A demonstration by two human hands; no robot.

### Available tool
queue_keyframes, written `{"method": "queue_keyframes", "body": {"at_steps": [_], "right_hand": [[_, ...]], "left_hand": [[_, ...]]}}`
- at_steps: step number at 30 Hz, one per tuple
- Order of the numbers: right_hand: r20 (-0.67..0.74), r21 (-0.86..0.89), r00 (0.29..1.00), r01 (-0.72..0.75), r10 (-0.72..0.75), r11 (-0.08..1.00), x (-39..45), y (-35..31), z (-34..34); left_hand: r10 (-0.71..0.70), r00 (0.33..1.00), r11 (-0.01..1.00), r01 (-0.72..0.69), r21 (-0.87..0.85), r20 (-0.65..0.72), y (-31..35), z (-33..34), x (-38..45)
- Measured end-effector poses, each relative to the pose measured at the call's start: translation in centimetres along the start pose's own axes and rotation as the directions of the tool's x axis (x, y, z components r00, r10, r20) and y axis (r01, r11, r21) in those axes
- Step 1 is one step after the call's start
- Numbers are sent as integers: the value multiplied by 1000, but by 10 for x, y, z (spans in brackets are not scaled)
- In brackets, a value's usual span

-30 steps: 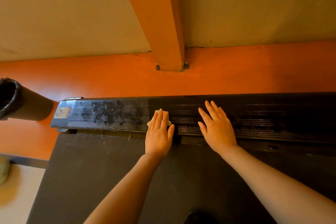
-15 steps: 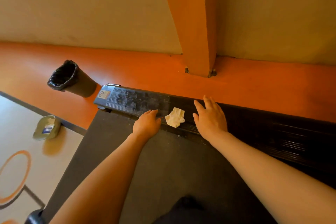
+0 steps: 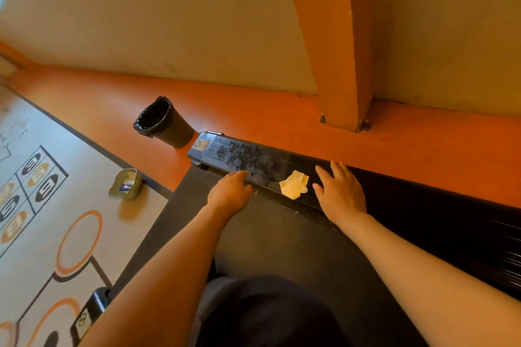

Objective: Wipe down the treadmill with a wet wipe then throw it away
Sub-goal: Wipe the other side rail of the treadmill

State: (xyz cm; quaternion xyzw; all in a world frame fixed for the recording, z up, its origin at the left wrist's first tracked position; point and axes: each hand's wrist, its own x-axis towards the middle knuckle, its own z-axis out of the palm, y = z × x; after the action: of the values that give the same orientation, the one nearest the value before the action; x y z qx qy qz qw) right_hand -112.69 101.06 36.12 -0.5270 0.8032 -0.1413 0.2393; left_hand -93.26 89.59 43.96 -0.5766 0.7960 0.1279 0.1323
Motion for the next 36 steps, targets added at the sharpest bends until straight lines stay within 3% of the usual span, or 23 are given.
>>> {"method": "queue_keyframes", "body": {"at_steps": [8, 15, 21, 27, 36], "right_hand": [[-14, -38, 1000, -14, 14, 999, 18, -43, 24], [-30, -88, 986, -169, 166, 982, 47, -60, 56], [-104, -157, 933, -357, 344, 921, 67, -62, 88], [-166, -220, 874, -483, 456, 847, 76, -71, 105], [-197, -252, 765, -644, 614, 722, 76, -118, 93]], "left_hand": [[87, 996, 995, -86, -57, 3, -40, 16, 39], [232, 971, 973, -232, -13, 57, -87, 22, 110], [458, 882, 886, -463, 19, 109, -112, 41, 173], [639, 751, 761, -648, -2, 167, -124, 43, 232], [780, 595, 614, -787, -59, 194, -119, 10, 276]]}}
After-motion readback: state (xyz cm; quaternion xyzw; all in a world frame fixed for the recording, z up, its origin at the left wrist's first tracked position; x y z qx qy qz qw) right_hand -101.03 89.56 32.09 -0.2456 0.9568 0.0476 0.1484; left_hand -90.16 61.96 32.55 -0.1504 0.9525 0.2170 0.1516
